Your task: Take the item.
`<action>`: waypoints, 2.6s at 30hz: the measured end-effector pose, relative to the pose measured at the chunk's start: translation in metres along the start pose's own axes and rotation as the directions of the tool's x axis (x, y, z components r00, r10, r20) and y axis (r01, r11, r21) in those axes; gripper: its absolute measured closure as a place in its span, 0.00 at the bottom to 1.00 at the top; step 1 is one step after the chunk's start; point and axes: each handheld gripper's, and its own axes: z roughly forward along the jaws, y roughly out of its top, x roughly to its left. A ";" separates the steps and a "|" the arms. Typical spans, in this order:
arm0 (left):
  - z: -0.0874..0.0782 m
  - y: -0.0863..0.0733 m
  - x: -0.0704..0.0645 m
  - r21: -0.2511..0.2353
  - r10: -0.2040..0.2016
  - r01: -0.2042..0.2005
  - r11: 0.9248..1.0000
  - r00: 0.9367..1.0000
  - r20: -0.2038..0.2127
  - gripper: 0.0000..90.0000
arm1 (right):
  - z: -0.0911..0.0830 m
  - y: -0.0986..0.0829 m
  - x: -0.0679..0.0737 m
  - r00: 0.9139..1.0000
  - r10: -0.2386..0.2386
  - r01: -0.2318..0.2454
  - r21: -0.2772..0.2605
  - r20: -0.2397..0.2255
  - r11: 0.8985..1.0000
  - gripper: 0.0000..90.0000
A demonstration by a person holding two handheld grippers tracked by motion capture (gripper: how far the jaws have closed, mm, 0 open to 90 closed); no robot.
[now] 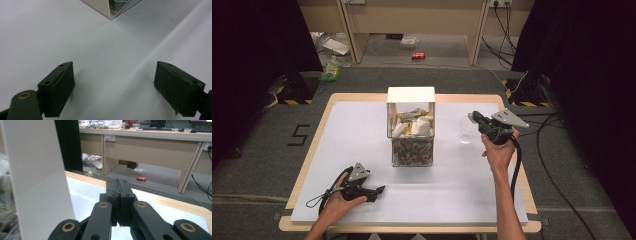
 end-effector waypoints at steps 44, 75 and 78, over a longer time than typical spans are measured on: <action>0.000 0.000 0.000 0.000 0.000 0.000 1.000 1.000 0.001 0.17 | 0.037 -0.033 -0.013 1.000 0.030 -0.030 0.112 0.005 0.993 0.99; 0.000 0.000 0.000 0.000 0.000 0.000 1.000 1.000 0.000 0.17 | 0.033 -0.028 -0.007 1.000 0.011 -0.011 0.133 0.003 0.991 0.73; 0.000 0.000 0.000 -0.001 0.000 0.000 1.000 1.000 0.000 0.17 | 0.031 -0.027 -0.006 1.000 0.022 -0.022 0.126 0.007 0.992 0.66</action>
